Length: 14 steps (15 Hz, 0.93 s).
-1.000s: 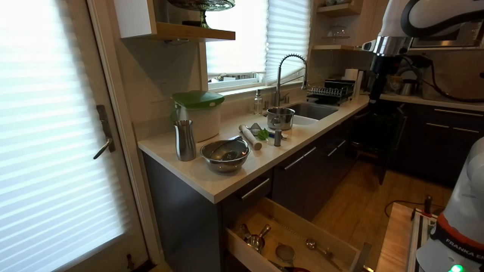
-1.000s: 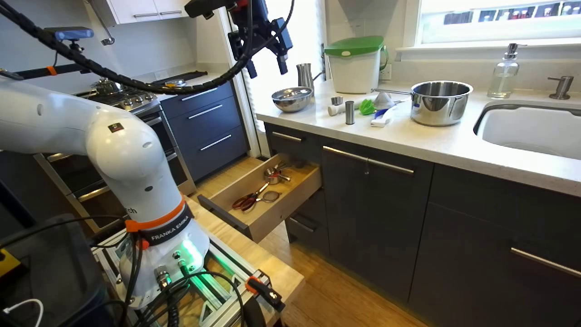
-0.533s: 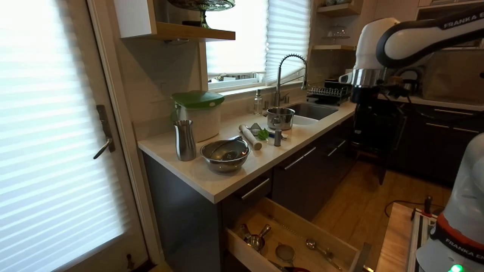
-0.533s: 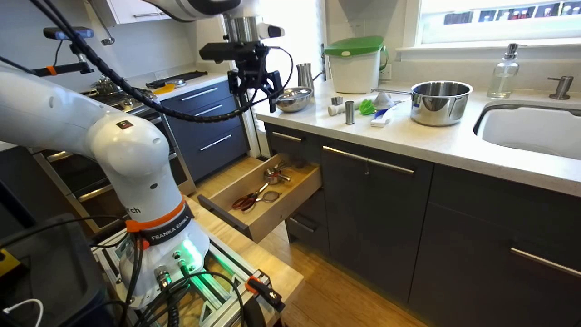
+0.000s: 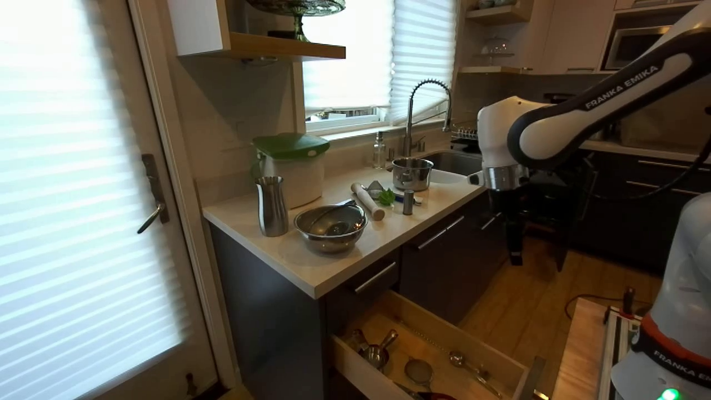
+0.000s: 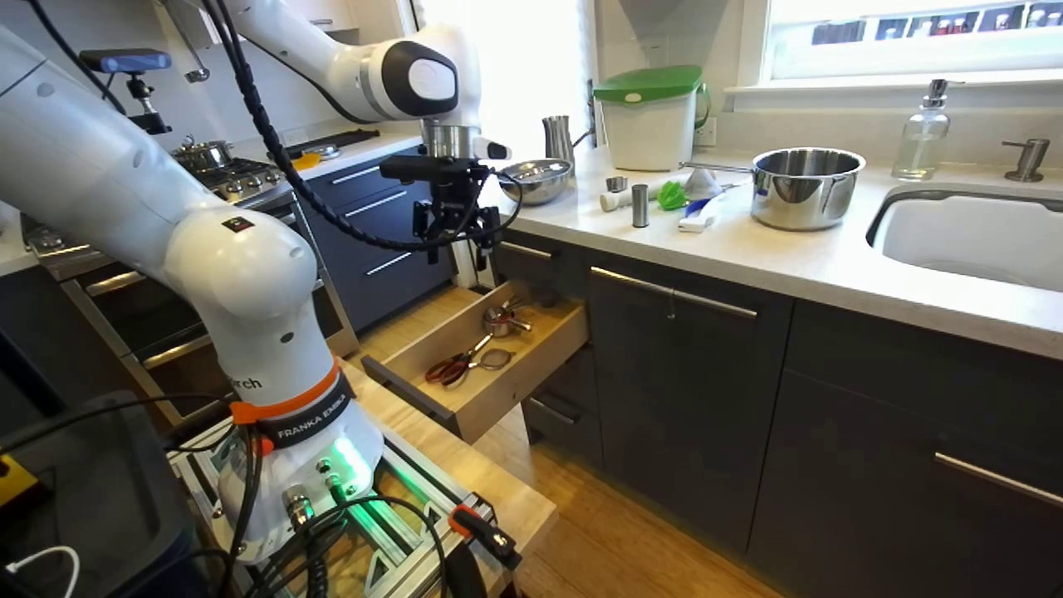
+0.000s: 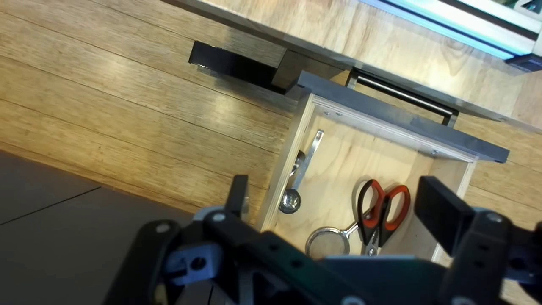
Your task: Take the pair of scissors out of the drawer and put it in the pot
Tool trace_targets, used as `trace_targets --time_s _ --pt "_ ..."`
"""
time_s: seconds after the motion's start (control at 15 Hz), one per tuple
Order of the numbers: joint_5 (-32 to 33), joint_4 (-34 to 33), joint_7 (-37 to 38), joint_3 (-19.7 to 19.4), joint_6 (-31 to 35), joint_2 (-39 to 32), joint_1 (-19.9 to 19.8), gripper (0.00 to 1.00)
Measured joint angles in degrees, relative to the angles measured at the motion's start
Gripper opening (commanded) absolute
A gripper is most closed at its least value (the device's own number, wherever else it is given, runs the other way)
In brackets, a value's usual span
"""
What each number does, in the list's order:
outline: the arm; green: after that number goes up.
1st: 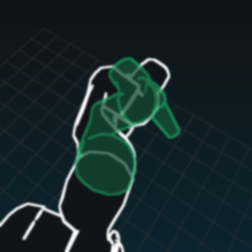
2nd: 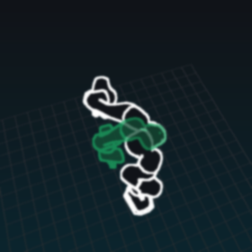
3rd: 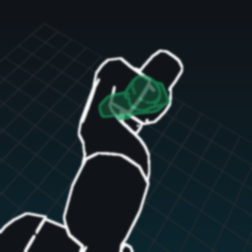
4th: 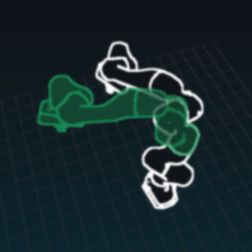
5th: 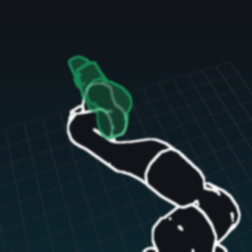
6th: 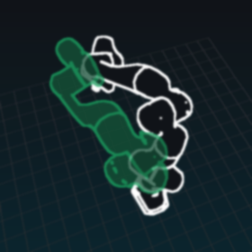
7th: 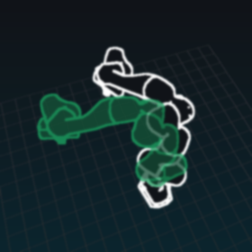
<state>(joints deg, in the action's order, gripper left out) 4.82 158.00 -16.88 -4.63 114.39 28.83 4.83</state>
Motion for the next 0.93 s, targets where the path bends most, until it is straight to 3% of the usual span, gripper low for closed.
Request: trace_targets --time_s 0.2,0.33,0.6,0.93 --pt "-0.22 -0.29 2.82 0.42 0.54 -0.66 -0.43 1.00" --pt "-0.39 -0.10 9.38 2.49 5.45 -4.46 -0.50 1.00" --pt "0.04 -0.11 23.91 9.43 19.83 -18.68 -0.22 1.00" --pt "0.10 -2.44 28.21 13.32 30.36 -36.69 2.65 1.00"
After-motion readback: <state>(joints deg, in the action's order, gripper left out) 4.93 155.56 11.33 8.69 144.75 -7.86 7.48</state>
